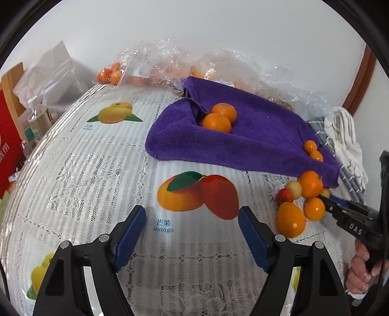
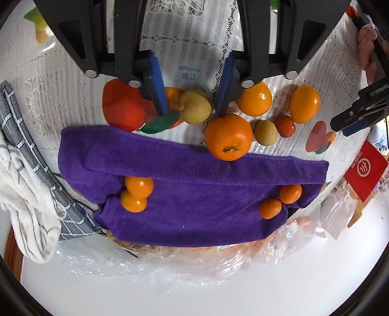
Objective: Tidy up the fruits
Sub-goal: 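Withdraw the right tool and grasp a yellow-green fruit from the pile, then lift the yellow-green fruit with the right tool while the left tool grasps an orange kumquat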
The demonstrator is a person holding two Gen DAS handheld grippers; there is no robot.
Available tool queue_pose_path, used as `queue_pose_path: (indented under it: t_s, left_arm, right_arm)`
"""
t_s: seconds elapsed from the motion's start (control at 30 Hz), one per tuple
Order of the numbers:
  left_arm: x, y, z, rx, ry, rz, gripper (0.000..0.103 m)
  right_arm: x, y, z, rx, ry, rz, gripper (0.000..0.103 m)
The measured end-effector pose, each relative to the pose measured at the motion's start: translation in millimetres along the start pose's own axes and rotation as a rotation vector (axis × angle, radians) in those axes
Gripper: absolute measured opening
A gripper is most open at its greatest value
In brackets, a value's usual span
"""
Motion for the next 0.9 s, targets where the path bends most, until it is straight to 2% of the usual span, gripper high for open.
queue_pose_path:
  t_s: [0.17,0.33,0.47,0.57,0.6,0.67,0.7,0.73,0.77,0.8,0.83,0.9]
  left_arm:
    - [-4.3,6.0,4.9,0.03,-0.022,0.005,0.075]
    - [-15.0,41.1,17.4,0.059,-0.029,0.127,0.075]
    - [-14.4,75.2,17.7,0.095,-0.031,0.143,0.075]
    - [-7.8,90.2,17.6,0.079,-0.055,0.12,0.073]
    - [-5.1,93.5,18.2,0.078,-0.063,0.118,0.072]
    - [1.8,97.0,20.6,0.076,-0.078,0.084,0.058]
    - [2.6,97.2,20.2,0.072,-0.06,0.05,0.056]
    - [3.4,97.1,20.3,0.07,-0.055,0.035,0.049]
    - [4.0,97.0,20.0,0.068,-0.055,0.039,0.038]
    - [3.6,98.4,19.7,0.068,-0.059,0.072,0.032]
    - [3.4,99.0,19.3,0.069,-0.065,0.086,0.03]
    - [2.7,98.6,17.9,0.08,-0.065,0.056,0.03]
  right_arm:
    - [-14.7,7.3,4.8,0.0,0.029,0.009,0.027]
    - [-34.4,27.5,9.9,0.018,0.068,0.036,0.027]
    - [-42.5,47.0,17.9,0.049,0.062,0.052,0.027]
    - [-51.3,58.8,25.3,0.072,0.056,0.057,0.027]
    - [-54.5,62.1,26.9,0.077,0.057,0.059,0.027]
    - [-58.1,65.5,28.8,0.078,0.059,0.067,0.027]
    - [-61.1,67.8,29.6,0.078,0.061,0.075,0.027]
    - [-62.3,68.5,29.9,0.08,0.062,0.078,0.027]
    - [-64.0,69.7,29.9,0.084,0.062,0.08,0.027]
    - [-65.0,69.9,29.6,0.088,0.063,0.08,0.027]
    - [-66.4,70.3,29.5,0.091,0.064,0.081,0.027]
    - [-68.3,69.2,28.5,0.095,0.065,0.083,0.027]
Point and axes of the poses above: each gripper's, at about its wrist camera, not at the fingertips, and x roughly the way its jaws point, y to its right, z to its underside, the point moved 4 cm from there along x, roughly the way its jaws point, and after that the axes turned 6 degrees about -z, right-handed, at the moved point
